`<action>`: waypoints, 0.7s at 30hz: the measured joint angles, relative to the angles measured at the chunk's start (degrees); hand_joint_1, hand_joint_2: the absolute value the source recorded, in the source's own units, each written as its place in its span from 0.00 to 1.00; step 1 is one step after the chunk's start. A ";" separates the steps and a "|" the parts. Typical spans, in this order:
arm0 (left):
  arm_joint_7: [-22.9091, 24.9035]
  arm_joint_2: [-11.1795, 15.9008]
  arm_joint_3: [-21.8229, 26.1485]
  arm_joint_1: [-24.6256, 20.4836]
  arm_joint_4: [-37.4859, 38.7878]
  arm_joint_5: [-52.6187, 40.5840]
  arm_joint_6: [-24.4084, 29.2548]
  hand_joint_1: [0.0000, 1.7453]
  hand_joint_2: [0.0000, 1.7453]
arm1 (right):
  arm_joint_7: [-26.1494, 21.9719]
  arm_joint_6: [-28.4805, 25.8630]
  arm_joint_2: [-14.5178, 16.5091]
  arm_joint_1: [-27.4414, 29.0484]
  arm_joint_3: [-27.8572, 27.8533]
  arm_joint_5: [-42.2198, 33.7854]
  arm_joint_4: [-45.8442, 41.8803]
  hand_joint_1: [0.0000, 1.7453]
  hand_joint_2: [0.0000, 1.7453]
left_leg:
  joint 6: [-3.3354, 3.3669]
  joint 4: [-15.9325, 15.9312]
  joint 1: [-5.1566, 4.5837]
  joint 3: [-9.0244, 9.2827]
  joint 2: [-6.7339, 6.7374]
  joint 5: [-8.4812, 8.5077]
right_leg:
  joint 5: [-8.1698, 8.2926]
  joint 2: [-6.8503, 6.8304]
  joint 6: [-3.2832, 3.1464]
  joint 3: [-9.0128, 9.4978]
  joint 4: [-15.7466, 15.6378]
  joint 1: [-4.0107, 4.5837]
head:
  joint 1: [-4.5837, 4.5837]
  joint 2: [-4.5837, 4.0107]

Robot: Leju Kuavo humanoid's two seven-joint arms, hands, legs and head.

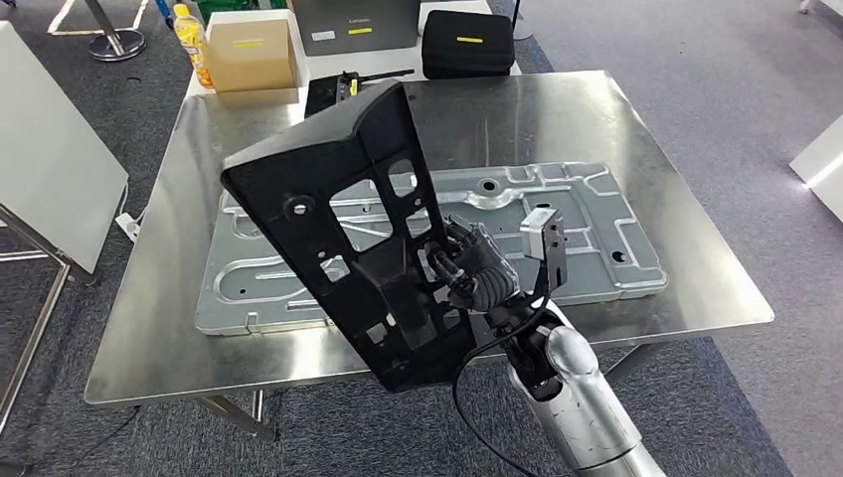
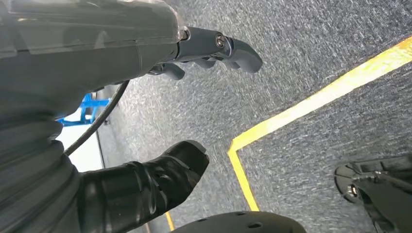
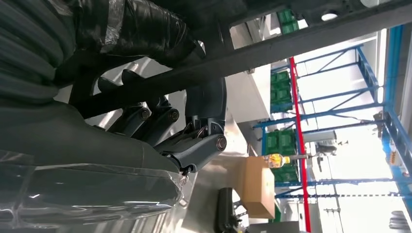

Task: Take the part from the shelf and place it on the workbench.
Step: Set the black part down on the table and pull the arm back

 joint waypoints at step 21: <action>1.29 -0.03 -0.41 -0.24 0.02 -2.08 -1.75 0.00 1.00 | 6.53 -7.96 -0.59 -29.71 -3.73 0.21 18.47 1.00 1.00 | -1.54 1.16 0.61 -1.82 0.34 0.25 | 2.26 -0.26 0.05 2.82 -7.53 0.02 | -0.01 0.00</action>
